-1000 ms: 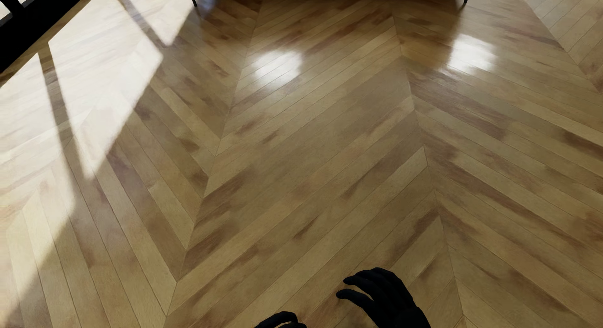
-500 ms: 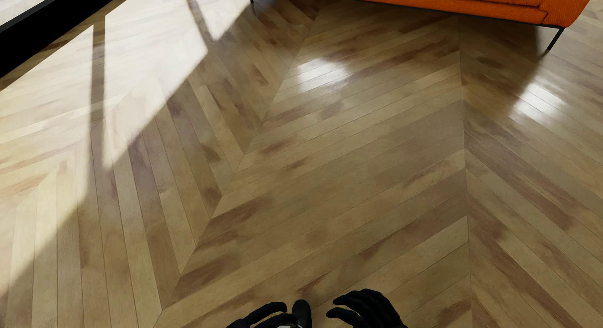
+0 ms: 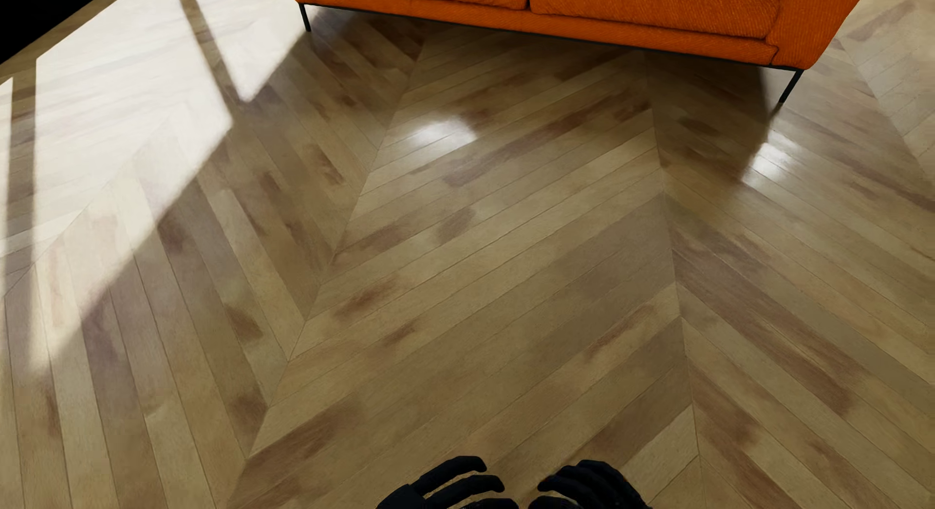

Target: Move towards the sofa

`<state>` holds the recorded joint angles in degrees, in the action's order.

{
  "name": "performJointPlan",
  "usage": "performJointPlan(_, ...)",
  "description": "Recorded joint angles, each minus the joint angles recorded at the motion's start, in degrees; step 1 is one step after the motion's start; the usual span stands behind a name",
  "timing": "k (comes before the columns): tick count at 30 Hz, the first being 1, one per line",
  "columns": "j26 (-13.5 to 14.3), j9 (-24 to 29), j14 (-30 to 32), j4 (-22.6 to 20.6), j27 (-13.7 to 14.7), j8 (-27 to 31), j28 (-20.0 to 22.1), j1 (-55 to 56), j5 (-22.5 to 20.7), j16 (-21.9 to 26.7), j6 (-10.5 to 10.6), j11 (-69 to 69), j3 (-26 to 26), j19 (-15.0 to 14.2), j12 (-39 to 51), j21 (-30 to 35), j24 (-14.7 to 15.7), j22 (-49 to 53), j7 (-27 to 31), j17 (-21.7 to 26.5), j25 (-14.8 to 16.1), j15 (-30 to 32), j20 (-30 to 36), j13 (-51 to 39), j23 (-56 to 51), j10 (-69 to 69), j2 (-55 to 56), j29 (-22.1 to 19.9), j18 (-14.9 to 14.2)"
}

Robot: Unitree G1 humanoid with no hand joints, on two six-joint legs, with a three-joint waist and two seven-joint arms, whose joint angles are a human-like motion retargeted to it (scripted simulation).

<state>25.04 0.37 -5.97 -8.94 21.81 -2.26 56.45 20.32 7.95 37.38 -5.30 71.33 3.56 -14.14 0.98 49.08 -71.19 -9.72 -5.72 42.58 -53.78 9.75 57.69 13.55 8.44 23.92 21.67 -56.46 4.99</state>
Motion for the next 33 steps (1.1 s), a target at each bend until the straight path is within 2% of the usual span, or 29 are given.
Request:
performJointPlan(3,-1.68,0.47,-5.24,-0.26,-0.48,2.10,0.02,-4.82,-0.36,-0.13,-0.73,-7.60,-1.49,4.30,-1.08,-2.31,2.05,-0.26,0.03,1.59,-2.98,-14.99,3.26,0.46,-2.46,1.99,7.37,0.02,-0.13)
performJointPlan(4,-2.00,0.53,-6.57,-0.17,-0.74,1.76,0.02,-6.44,-0.16,0.24,-0.61,-13.21,-2.15,7.30,-0.83,-3.25,2.98,-0.98,0.46,1.40,-4.08,-17.62,4.68,1.11,-2.86,1.97,9.21,0.04,-0.19)
performJointPlan(6,-2.49,0.48,-8.30,0.06,-0.70,-0.66,0.02,-9.75,0.52,0.77,-0.13,-27.28,-3.19,9.99,0.38,-5.26,3.86,-1.69,1.12,-0.26,-4.77,-18.13,6.72,2.34,-3.44,0.48,11.89,0.02,-0.39)
performJointPlan(9,-2.89,0.09,-9.51,0.53,0.19,-3.95,0.02,-14.55,-0.97,0.69,1.05,-52.84,-3.86,8.10,1.21,-8.81,4.81,-1.42,2.03,-3.35,-5.43,-10.46,7.44,3.77,-4.53,-3.03,12.05,0.00,-0.81)
performJointPlan(10,-3.17,-0.06,-9.96,0.56,0.68,-3.17,0.02,-16.09,-2.00,0.63,1.55,-58.57,-3.98,5.88,1.14,-9.83,5.14,-1.32,2.41,-3.83,-6.25,-11.23,7.35,4.02,-4.74,-3.64,12.15,0.00,-0.97)
performJointPlan(11,-3.59,-0.20,-10.41,0.56,1.24,-1.06,0.02,-17.69,-3.10,0.66,2.03,-60.38,-4.16,2.50,0.83,-10.46,5.25,-1.27,2.78,-4.05,-7.03,-12.40,7.07,4.06,-4.95,-3.90,12.58,0.00,-1.27)
performJointPlan(12,-3.99,-0.39,-10.57,0.92,1.69,-0.05,0.02,-19.46,-4.26,0.89,2.51,-60.11,-4.27,5.32,0.27,-10.68,5.36,-1.24,3.13,-4.63,-7.47,-8.81,6.57,3.80,-5.19,-4.54,12.22,0.00,-1.71)
performJointPlan(14,-3.95,-0.74,-9.69,2.01,2.05,-0.18,0.02,-23.21,-5.50,1.05,3.84,-54.29,-4.37,9.05,-0.64,-11.66,5.95,-1.40,4.01,-6.31,-7.60,-2.76,5.39,3.68,-6.36,-3.83,11.69,-0.01,-2.13)
performJointPlan(16,-3.26,-1.35,-4.03,4.07,2.89,-1.40,0.01,-24.96,-6.96,0.73,5.73,-50.41,-4.44,12.92,-0.30,-12.83,4.73,-2.14,4.59,-7.87,-7.25,-4.68,4.54,4.05,-7.36,-0.54,9.84,0.00,-3.03)
performJointPlan(18,-2.36,-2.06,4.75,7.12,3.13,-3.74,0.01,-23.70,-8.82,1.54,7.89,-51.71,-4.48,13.85,1.38,-12.97,4.00,-4.31,5.49,-8.70,-6.80,-7.32,6.60,4.66,-6.33,5.66,5.75,0.01,-5.02)
performJointPlan(21,-2.92,-2.40,18.06,13.53,3.51,-7.56,-0.19,-13.35,-11.32,5.37,10.67,-51.91,-4.85,14.66,5.90,-11.96,7.21,-6.66,4.78,-9.79,-7.38,-11.86,14.38,4.51,-4.06,27.17,1.56,0.05,-12.87)
performJointPlan(22,-3.53,-2.25,18.93,15.97,3.70,-8.59,-0.37,-8.90,-12.29,6.66,11.51,-50.49,-4.89,15.35,6.96,-11.47,8.29,-6.12,4.49,-10.25,-6.82,-13.81,16.09,4.29,-4.04,34.85,0.94,0.01,-10.90)
performJointPlan(23,-4.18,-2.00,15.36,17.50,3.78,-9.48,-0.26,-4.58,-13.23,7.43,12.27,-49.01,-4.82,15.93,7.59,-11.19,9.05,-5.32,4.90,-10.68,-5.90,-15.67,16.97,4.22,-4.45,41.14,0.23,0.00,-10.64)
performJointPlan(25,-5.18,-1.52,8.61,17.59,3.19,-10.88,0.00,2.51,-14.95,7.53,13.33,-47.37,-4.66,16.70,8.13,-10.27,9.14,-3.71,7.35,-10.90,-4.19,-18.85,16.39,3.48,-4.93,46.58,-2.40,0.00,-10.75)
performJointPlan(28,-6.44,-1.04,-1.62,17.60,2.77,-11.43,-0.03,9.38,-16.55,8.52,13.77,-47.04,-4.23,17.24,6.06,-8.78,6.45,-2.14,7.68,-9.82,-4.94,-22.42,14.14,4.17,-3.06,38.98,-7.80,0.00,-7.84)
performJointPlan(29,-6.51,-0.94,-3.20,17.39,2.55,-11.25,-0.08,10.98,-16.84,8.69,13.71,-47.55,-3.96,17.30,5.29,-8.10,5.85,-2.00,6.89,-9.66,-4.53,-23.17,13.23,4.09,-2.51,33.56,-9.54,0.00,-7.95)
performJointPlan(31,-6.09,-0.87,-3.00,15.94,2.41,-10.69,-0.24,13.47,-17.35,8.48,13.43,-49.13,-3.28,17.41,3.83,-7.16,4.40,-1.73,5.33,-9.62,-3.50,-24.24,10.91,3.56,-1.98,20.98,-12.81,-0.01,-5.03)
performJointPlan(33,-6.25,-0.92,3.57,13.79,1.64,-10.03,-0.30,14.51,-17.81,8.23,13.03,-51.16,-2.66,17.49,3.46,-6.12,4.56,-1.44,3.87,-9.41,-3.16,-24.75,10.18,3.64,-2.58,7.05,-15.93,-0.01,-6.22)
